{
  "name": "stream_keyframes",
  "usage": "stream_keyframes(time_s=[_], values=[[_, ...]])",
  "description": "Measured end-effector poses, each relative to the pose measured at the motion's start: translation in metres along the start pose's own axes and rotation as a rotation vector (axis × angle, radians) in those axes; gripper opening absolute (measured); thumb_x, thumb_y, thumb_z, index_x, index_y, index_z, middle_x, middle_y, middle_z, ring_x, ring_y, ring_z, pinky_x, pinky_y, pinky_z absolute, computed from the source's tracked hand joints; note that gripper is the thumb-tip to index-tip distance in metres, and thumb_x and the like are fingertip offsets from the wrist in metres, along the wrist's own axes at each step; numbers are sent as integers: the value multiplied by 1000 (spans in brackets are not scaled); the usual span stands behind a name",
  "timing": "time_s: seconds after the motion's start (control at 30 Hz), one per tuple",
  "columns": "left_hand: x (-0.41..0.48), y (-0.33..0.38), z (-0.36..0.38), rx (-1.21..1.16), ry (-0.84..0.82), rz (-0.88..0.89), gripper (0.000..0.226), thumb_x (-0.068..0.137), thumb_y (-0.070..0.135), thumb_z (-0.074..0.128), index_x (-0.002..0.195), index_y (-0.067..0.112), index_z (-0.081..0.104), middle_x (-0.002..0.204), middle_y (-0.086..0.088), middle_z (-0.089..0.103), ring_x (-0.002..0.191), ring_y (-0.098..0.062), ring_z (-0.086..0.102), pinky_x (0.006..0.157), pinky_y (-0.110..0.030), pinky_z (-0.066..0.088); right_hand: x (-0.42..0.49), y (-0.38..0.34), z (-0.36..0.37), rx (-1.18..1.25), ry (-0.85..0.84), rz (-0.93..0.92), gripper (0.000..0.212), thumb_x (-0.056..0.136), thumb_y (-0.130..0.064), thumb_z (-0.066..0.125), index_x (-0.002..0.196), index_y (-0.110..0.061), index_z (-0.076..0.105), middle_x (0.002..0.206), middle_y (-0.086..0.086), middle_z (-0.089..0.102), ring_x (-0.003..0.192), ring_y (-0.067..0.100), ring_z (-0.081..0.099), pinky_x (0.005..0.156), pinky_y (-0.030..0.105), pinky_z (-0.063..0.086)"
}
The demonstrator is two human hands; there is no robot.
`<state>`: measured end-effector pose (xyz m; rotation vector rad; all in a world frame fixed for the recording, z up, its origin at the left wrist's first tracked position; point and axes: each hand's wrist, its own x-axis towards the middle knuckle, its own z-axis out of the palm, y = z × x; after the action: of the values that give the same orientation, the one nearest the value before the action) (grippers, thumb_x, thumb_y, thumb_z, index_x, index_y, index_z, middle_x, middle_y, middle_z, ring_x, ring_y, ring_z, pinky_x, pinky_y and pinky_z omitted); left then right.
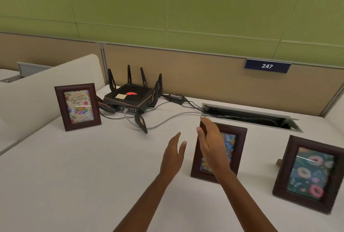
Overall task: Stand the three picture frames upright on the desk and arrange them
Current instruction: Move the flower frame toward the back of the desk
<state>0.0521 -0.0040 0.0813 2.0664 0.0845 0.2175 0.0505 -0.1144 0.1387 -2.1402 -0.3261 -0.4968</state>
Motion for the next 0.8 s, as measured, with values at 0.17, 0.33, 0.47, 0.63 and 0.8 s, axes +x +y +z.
stream_keyframes(time_s=[0.17,0.33,0.47,0.63,0.8], values=[[-7,8,26,-87,-22,-47,46,96,25,40,139,14,31,149,-7,35,137,-21,34,112,-33,30,-6,36,-45,6,199,7,40,92,-15,44,131,-7,39,140,14,43,131,23,38,102,23,29],[-11,5,47,-91,-42,-140,47,96,21,41,140,10,29,150,-10,33,136,-25,35,112,-37,33,-22,80,-61,39,225,158,45,93,-19,43,135,-10,31,142,14,39,128,19,38,96,23,31],[-15,-1,56,-95,-22,-190,45,94,15,45,137,5,34,146,-14,38,134,-28,38,110,-39,35,-35,110,-58,90,102,355,53,92,-27,45,139,-10,26,148,13,31,135,28,31,109,39,29],[-20,-10,62,-37,-11,-219,35,94,9,43,128,-1,46,132,-18,54,121,-32,52,101,-38,44,-52,133,-56,216,-20,487,51,91,-23,49,135,-5,33,142,16,42,129,29,41,105,40,36],[-23,-15,68,-43,8,-234,31,93,7,45,121,-3,52,122,-19,61,110,-32,58,93,-37,49,-60,143,-52,263,-163,473,37,92,-20,48,126,-6,45,125,13,57,101,13,53,77,13,46]])
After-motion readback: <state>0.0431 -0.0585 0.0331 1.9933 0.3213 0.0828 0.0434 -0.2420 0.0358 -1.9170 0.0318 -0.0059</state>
